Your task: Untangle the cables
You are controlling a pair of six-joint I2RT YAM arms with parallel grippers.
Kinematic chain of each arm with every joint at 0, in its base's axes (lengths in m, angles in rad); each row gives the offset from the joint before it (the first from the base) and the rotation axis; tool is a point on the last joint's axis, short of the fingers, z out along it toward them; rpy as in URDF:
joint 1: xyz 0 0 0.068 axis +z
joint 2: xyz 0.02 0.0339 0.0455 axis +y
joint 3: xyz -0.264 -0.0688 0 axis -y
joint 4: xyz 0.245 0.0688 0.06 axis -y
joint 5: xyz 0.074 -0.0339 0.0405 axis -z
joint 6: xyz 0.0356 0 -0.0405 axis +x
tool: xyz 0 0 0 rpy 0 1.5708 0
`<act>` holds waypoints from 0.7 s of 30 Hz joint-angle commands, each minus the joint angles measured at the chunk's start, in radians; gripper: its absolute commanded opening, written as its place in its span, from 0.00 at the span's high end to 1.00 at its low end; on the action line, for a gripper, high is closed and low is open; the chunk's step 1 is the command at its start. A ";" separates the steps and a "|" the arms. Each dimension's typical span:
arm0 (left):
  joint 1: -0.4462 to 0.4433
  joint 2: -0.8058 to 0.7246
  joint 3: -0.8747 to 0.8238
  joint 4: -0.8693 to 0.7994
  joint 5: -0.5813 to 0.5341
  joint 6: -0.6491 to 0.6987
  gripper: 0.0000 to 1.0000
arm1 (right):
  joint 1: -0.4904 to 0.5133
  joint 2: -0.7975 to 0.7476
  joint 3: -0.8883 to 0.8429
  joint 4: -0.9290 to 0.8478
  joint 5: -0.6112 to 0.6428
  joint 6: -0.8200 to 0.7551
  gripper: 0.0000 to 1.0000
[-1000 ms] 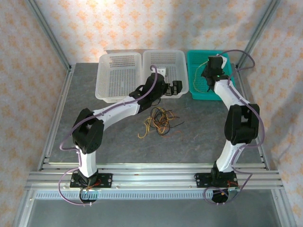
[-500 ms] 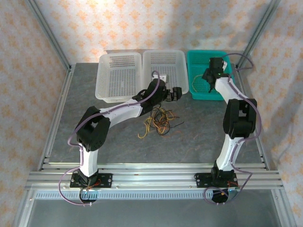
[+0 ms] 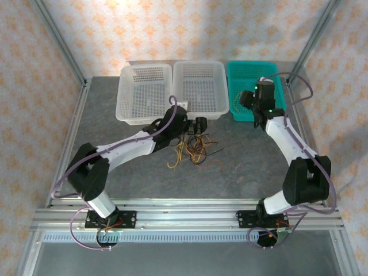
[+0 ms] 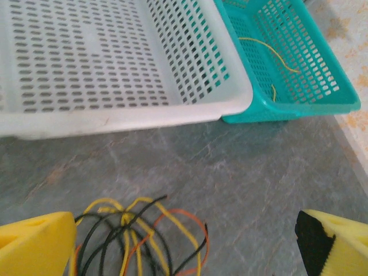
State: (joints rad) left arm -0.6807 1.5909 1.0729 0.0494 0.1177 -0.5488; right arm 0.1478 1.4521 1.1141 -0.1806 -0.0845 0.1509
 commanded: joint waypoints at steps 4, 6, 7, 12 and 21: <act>-0.002 -0.127 -0.158 -0.012 0.000 0.000 0.03 | 0.132 -0.106 -0.107 -0.070 -0.028 0.035 0.45; -0.003 -0.154 -0.193 -0.014 0.007 0.001 0.04 | 0.175 -0.120 -0.114 -0.112 -0.008 0.047 0.46; -0.003 -0.167 -0.209 -0.013 0.009 0.001 0.05 | 0.194 -0.126 -0.117 -0.128 -0.009 0.059 0.47; -0.009 -0.212 -0.276 -0.007 0.042 0.001 0.05 | 0.258 -0.106 -0.123 -0.200 -0.079 0.186 0.52; -0.034 -0.231 -0.380 0.138 -0.015 -0.081 0.05 | 0.399 0.022 -0.110 -0.160 -0.208 0.283 0.57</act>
State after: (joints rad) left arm -0.7101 1.3693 0.7120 0.1028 0.1387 -0.5835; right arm 0.5163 1.4384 0.9989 -0.3370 -0.2565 0.3897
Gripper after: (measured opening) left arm 0.953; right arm 0.433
